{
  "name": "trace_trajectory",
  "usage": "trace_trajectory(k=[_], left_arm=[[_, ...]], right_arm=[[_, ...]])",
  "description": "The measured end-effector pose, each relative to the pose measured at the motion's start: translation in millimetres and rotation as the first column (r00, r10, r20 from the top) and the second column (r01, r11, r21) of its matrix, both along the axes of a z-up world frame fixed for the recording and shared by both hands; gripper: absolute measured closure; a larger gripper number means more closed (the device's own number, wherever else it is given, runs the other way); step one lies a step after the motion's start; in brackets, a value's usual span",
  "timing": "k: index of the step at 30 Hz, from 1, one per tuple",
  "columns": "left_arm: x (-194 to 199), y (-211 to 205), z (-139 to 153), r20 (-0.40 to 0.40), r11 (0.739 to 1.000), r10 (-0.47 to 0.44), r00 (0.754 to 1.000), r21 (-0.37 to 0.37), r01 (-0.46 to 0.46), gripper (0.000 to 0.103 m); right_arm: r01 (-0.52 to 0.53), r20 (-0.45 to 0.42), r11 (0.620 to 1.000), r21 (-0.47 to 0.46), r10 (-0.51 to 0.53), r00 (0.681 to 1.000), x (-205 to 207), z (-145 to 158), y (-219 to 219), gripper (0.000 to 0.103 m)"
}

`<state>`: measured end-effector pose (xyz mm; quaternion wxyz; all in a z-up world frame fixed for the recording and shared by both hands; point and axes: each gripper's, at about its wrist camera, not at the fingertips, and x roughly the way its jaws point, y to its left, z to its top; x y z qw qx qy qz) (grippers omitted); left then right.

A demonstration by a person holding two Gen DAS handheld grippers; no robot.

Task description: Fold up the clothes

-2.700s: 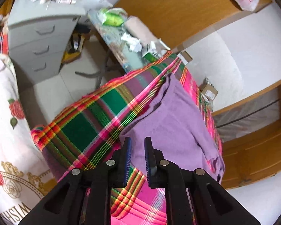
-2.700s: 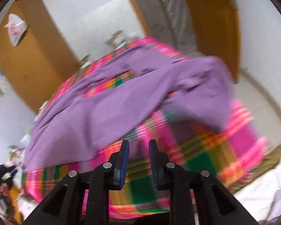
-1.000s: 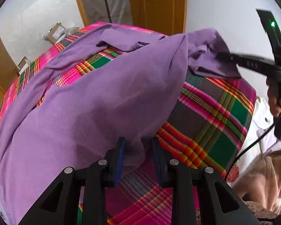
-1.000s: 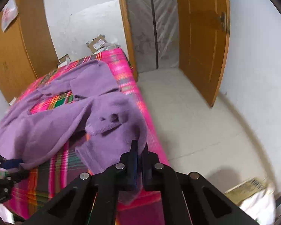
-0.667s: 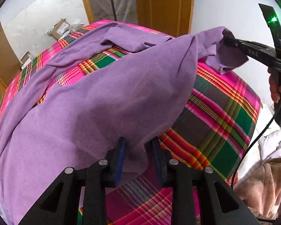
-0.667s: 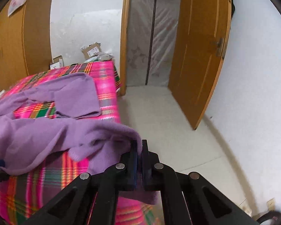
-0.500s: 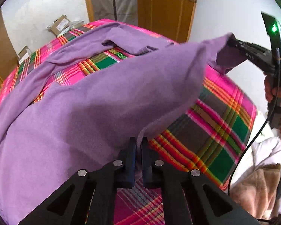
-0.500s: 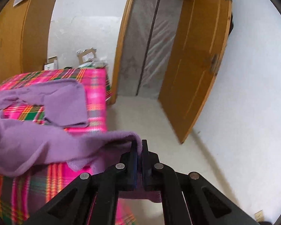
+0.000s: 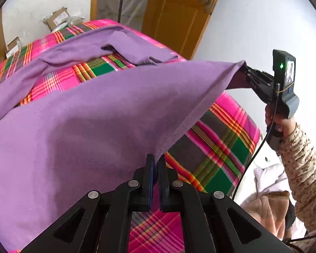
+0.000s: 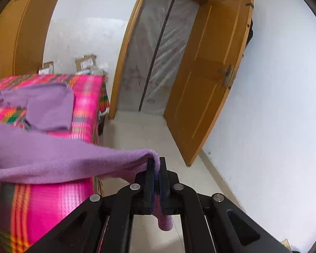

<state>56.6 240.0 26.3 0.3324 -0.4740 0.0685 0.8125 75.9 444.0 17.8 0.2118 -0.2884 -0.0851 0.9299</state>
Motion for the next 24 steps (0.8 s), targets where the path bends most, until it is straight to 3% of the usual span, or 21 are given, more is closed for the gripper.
trace_trajectory(k=[4, 8, 14, 20, 24], left_arm=[[3, 3, 1, -0.008, 1.000, -0.017, 1.000, -0.021, 0.017, 0.100], [0, 1, 0, 0.019, 1.000, -0.008, 1.000, -0.012, 0.008, 0.100], [0, -1, 6, 0.021, 1.000, -0.013, 1.000, -0.002, 0.013, 0.100], [0, -7, 8, 0.040, 1.000, -0.011, 0.999, 0.014, 0.010, 0.100], [1, -12, 7, 0.059, 1.000, -0.011, 0.998, 0.021, 0.009, 0.100]], right_arm=[[-0.012, 0.065, 1.000, -0.028, 0.014, 0.998, 12, -20, 6, 0.100], [-0.042, 0.148, 0.981, -0.189, 0.070, 0.987, 17, -31, 21, 0.100], [-0.064, 0.130, 0.936, -0.347, 0.115, 0.985, 35, -21, 41, 0.100], [-0.054, 0.218, 0.941, -0.333, 0.133, 0.967, 44, -29, 45, 0.100], [-0.018, 0.375, 0.947, -0.322, 0.145, 0.915, 41, -47, 45, 0.099]])
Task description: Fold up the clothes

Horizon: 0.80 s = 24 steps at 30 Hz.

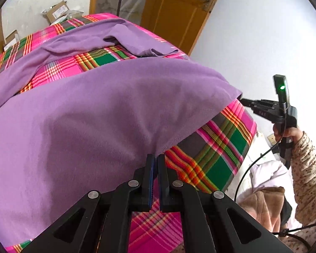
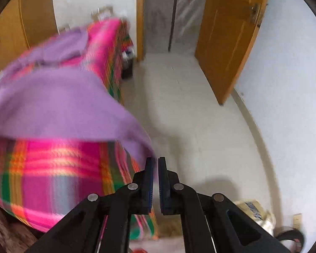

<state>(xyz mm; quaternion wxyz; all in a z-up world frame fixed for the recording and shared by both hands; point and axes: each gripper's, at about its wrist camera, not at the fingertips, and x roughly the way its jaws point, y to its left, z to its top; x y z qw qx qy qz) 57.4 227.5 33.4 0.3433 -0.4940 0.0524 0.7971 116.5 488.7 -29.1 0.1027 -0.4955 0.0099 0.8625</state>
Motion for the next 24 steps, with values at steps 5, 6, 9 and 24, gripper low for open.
trace_trajectory(k=[5, 6, 9, 24], left_arm=[[0, -2, 0, 0.014, 1.000, -0.001, 1.000, 0.002, 0.001, 0.100], [0, -1, 0, 0.014, 1.000, -0.004, 1.000, 0.003, 0.004, 0.100], [-1, 1, 1, 0.016, 1.000, -0.010, 1.000, 0.003, 0.010, 0.100], [-4, -1, -3, 0.050, 1.000, -0.018, 0.999, 0.023, 0.017, 0.100]], right_arm=[[0.051, -0.017, 0.996, -0.067, -0.052, 0.998, 8, 13, 12, 0.099], [0.057, -0.048, 0.991, -0.120, -0.063, 0.997, 10, 20, 16, 0.099], [0.065, -0.144, 0.955, -0.290, -0.111, 0.983, 5, 40, 28, 0.097], [0.024, -0.138, 0.725, -0.688, -0.163, 0.977, -96, -2, 23, 0.080]])
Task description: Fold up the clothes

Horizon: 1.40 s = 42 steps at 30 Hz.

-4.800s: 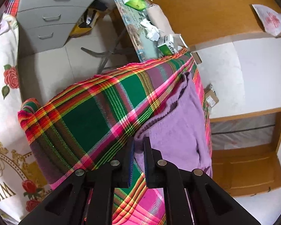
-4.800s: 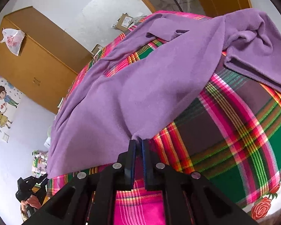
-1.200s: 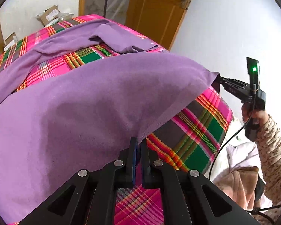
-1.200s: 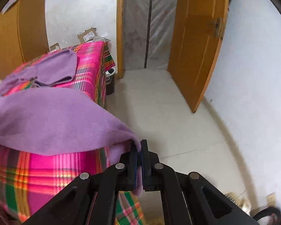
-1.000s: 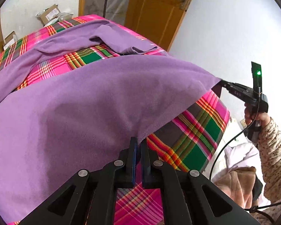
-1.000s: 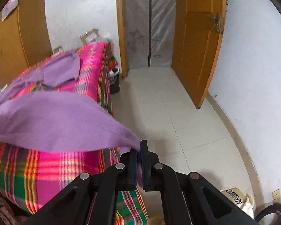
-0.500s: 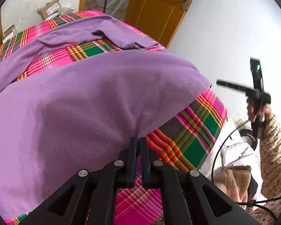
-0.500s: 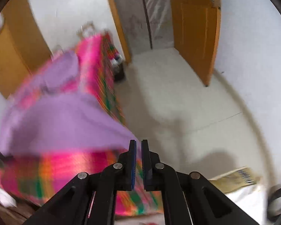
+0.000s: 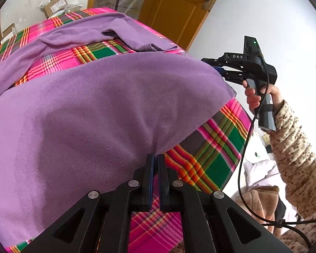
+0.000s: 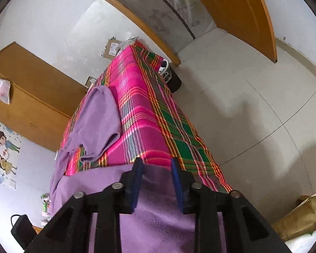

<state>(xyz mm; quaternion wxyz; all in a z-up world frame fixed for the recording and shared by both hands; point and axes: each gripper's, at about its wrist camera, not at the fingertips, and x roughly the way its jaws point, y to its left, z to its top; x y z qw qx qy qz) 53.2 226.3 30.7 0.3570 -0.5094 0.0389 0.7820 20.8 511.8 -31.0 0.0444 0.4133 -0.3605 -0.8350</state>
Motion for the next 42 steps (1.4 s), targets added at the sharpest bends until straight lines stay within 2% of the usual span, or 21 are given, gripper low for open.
trace_trajectory(k=[1, 5, 9, 12, 16, 18, 24, 28, 35, 38, 42], left_arm=[[0, 0, -1, 0.003, 1.000, -0.001, 1.000, 0.002, 0.001, 0.100], [-2, 0, -3, 0.015, 1.000, -0.004, 1.000, 0.011, 0.004, 0.100], [-3, -2, -6, 0.021, 1.000, -0.007, 1.000, 0.023, 0.007, 0.100], [-3, -4, -7, 0.025, 0.999, -0.009, 1.000, 0.031, 0.008, 0.100], [-4, -5, -7, 0.032, 0.999, -0.011, 0.999, 0.043, 0.009, 0.100], [-4, -6, -7, 0.033, 0.999, -0.011, 0.999, 0.046, 0.009, 0.100], [-3, -12, -5, 0.050, 0.997, -0.005, 0.999, 0.078, 0.001, 0.100], [-3, -29, 3, 0.066, 0.990, 0.018, 0.998, 0.140, -0.027, 0.098], [-8, -79, 36, -0.028, 0.976, 0.119, 0.992, 0.188, -0.112, 0.098], [-12, -115, 53, -0.077, 0.963, 0.206, 0.976, 0.193, -0.188, 0.098], [-20, -174, 84, -0.156, 0.929, 0.327, 0.932, 0.232, -0.287, 0.098]], right_arm=[[-0.002, -0.004, 1.000, -0.010, 0.002, 1.000, 0, 0, -1, 0.087], [0.002, -0.008, 1.000, 0.012, -0.002, 1.000, 1, 2, -4, 0.095], [0.051, -0.041, 0.995, 0.087, -0.048, 0.998, 1, 17, 0, 0.097], [0.077, -0.063, 0.991, 0.106, -0.070, 0.996, -5, 25, -1, 0.097], [0.073, 0.012, 0.978, 0.194, -0.077, 0.997, -20, 17, -10, 0.097], [0.098, 0.037, 0.968, 0.232, -0.110, 0.993, -23, 13, -13, 0.103], [0.139, 0.067, 0.948, 0.287, -0.165, 0.984, -17, 17, -17, 0.101], [0.145, 0.024, 0.922, 0.358, -0.164, 0.986, -9, 44, -32, 0.101], [0.071, -0.064, 0.893, 0.444, -0.048, 0.997, -9, 105, -95, 0.100], [0.012, -0.097, 0.891, 0.454, 0.036, 0.995, -20, 132, -133, 0.100], [-0.054, -0.148, 0.877, 0.478, 0.141, 0.979, -37, 169, -184, 0.099]])
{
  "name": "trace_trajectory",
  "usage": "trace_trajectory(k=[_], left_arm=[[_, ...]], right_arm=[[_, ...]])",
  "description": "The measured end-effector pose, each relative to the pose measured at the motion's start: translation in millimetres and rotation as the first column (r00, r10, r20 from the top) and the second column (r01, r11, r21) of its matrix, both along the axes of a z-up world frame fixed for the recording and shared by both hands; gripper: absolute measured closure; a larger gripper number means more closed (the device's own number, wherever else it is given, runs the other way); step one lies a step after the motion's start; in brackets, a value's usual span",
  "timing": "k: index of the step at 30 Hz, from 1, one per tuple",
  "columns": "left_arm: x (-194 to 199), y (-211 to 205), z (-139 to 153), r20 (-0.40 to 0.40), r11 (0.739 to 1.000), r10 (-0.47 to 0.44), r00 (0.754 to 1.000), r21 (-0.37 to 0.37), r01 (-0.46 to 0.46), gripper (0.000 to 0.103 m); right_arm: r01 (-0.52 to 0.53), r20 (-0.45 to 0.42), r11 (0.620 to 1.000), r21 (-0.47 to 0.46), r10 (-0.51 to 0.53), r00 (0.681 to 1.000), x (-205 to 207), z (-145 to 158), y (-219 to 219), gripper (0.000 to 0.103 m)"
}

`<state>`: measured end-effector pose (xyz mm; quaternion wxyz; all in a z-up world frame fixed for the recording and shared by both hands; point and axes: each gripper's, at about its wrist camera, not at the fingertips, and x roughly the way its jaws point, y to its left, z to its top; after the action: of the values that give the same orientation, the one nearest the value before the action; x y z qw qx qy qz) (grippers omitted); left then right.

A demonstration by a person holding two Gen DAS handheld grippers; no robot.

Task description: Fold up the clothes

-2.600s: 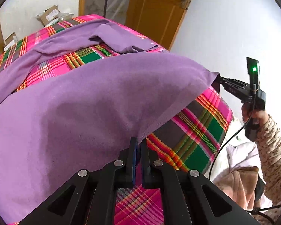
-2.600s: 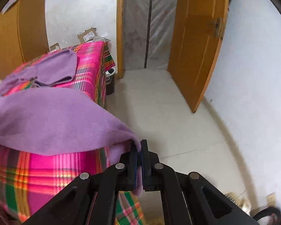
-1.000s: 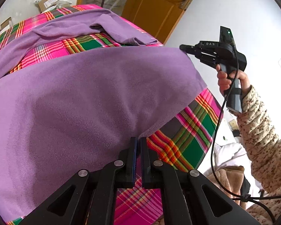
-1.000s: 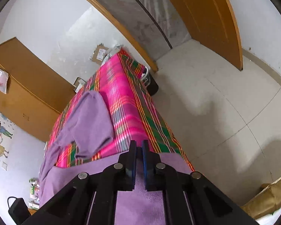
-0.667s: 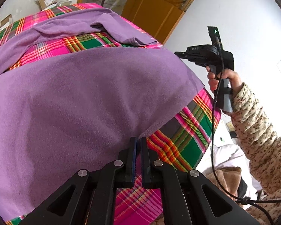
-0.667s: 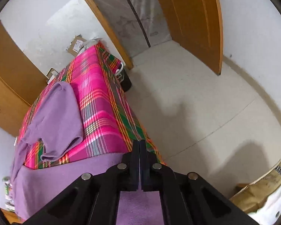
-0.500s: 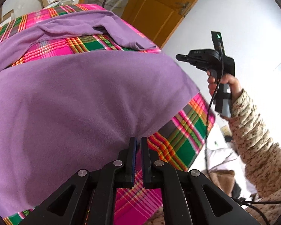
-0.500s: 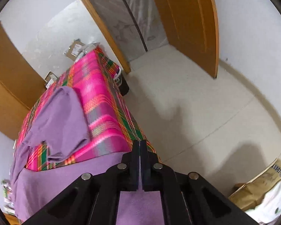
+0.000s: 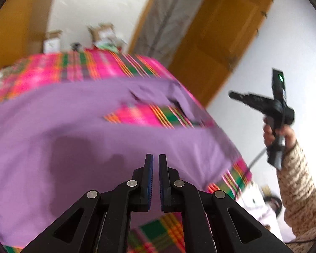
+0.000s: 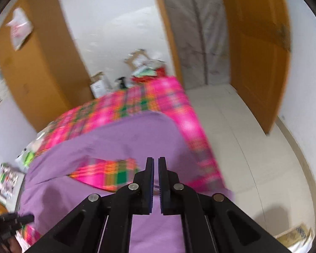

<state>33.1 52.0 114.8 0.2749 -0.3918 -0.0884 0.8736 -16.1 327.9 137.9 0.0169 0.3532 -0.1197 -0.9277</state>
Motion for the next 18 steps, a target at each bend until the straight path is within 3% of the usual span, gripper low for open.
trace_trajectory(k=[7, 13, 16, 18], left_arm=[[-27, -91, 58, -0.127, 0.980, 0.187, 0.974, -0.047, -0.194, 0.098], [-63, -150, 106, -0.184, 0.958, 0.267, 0.946, -0.052, -0.281, 0.098], [-86, -167, 120, -0.207, 0.945, 0.286, 0.936, -0.101, -0.311, 0.098], [-102, -176, 118, -0.193, 0.947, 0.284, 0.939, -0.095, -0.306, 0.098]], right_arm=[[-0.191, -0.076, 0.978, 0.081, 0.197, 0.977, -37, 73, -105, 0.092], [-0.310, -0.133, 0.949, 0.051, 0.314, 0.940, -89, 132, -177, 0.092], [-0.373, -0.159, 0.925, 0.077, 0.381, 0.911, -107, 147, -207, 0.085], [-0.397, -0.154, 0.913, 0.100, 0.408, 0.900, -122, 141, -224, 0.079]])
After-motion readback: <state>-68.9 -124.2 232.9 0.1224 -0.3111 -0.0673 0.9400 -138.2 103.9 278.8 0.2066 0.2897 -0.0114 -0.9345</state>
